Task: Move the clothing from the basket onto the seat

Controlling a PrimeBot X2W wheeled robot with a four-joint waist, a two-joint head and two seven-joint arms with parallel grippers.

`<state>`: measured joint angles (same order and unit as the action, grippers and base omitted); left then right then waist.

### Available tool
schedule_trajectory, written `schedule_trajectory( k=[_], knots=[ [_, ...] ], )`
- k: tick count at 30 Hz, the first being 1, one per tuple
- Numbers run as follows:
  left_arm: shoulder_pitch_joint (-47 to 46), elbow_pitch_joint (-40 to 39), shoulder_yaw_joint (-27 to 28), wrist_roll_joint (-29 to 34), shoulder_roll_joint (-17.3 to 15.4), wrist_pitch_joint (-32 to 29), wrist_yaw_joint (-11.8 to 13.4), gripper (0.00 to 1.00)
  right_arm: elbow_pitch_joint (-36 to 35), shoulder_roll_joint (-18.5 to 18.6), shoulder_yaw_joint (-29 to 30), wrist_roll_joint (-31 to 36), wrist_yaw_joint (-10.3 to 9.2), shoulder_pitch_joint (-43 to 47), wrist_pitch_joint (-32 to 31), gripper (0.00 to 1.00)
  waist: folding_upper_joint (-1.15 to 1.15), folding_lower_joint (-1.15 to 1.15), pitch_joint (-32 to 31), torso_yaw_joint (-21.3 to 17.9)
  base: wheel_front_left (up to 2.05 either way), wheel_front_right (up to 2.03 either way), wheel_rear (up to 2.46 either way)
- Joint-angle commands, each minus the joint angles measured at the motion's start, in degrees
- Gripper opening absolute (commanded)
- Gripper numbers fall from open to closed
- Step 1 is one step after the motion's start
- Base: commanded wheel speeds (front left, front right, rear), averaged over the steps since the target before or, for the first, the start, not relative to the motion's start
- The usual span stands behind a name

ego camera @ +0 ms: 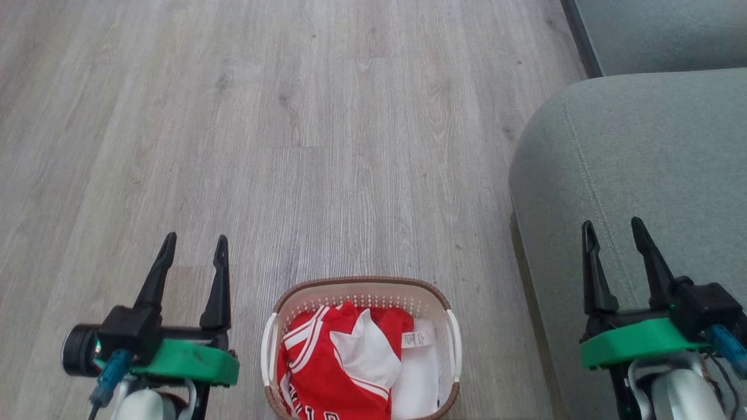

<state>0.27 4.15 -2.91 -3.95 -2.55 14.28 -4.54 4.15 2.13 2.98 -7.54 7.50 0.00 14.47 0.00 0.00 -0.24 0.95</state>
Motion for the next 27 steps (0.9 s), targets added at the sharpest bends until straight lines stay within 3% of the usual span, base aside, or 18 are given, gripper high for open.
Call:
schedule_trajectory(
  k=[1,19,27],
  knots=[
    [-2.0,-1.7,2.0,-0.1,-0.7,0.7,0.0,1.0,-1.8,0.8,-1.7,0.0,-0.01,-1.4,0.5,1.0,0.0,0.0,0.0,0.0,0.0,0.0,0.0],
    [-2.1,-1.3,2.0,-1.4,-0.5,0.7,0.1,1.0,-2.6,0.8,-1.9,-0.3,-0.01,-1.8,0.5,1.0,0.0,0.0,0.7,-1.2,0.0,0.0,0.0],
    [-3.4,-1.2,1.7,-2.2,-0.4,0.7,-0.1,1.0,-3.8,0.8,-2.0,-0.3,-0.01,-3.3,0.5,1.0,0.0,0.0,3.9,-2.2,0.0,0.0,0.0]
  ],
)
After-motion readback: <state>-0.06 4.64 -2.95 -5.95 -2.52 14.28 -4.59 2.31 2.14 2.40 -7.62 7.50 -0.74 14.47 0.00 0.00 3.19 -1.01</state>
